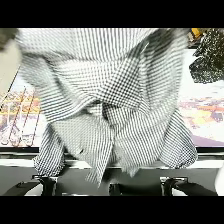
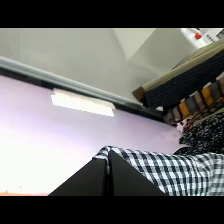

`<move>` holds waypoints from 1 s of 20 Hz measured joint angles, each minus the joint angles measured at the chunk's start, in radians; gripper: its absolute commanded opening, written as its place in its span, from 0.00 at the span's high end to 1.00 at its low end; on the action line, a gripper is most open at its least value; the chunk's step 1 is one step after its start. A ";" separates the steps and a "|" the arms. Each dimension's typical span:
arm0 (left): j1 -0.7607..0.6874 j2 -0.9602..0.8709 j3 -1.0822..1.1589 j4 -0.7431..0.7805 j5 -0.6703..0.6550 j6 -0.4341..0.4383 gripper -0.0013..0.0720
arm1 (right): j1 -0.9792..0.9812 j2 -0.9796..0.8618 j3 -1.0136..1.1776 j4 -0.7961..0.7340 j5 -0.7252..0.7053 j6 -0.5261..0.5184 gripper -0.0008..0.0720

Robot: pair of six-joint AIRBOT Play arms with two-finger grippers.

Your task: Fold the clothes and pants, and hang the long-sleeved shirts on hangers.

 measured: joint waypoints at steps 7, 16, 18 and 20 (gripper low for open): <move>-0.108 -0.428 -0.070 -0.004 0.212 -0.005 0.95 | 0.000 -0.451 -0.016 0.103 -0.130 0.035 0.78; -0.101 -0.558 -0.076 -0.006 0.148 -0.057 0.14 | -0.023 -0.550 -0.016 0.126 0.080 0.092 0.30; -0.066 -0.509 -0.075 -0.007 0.095 -0.058 0.14 | -0.053 -0.488 -0.016 0.109 0.165 0.053 0.30; -0.019 -0.450 -0.075 -0.006 0.025 -0.060 0.14 | -0.103 -0.407 -0.016 0.069 0.251 0.007 0.30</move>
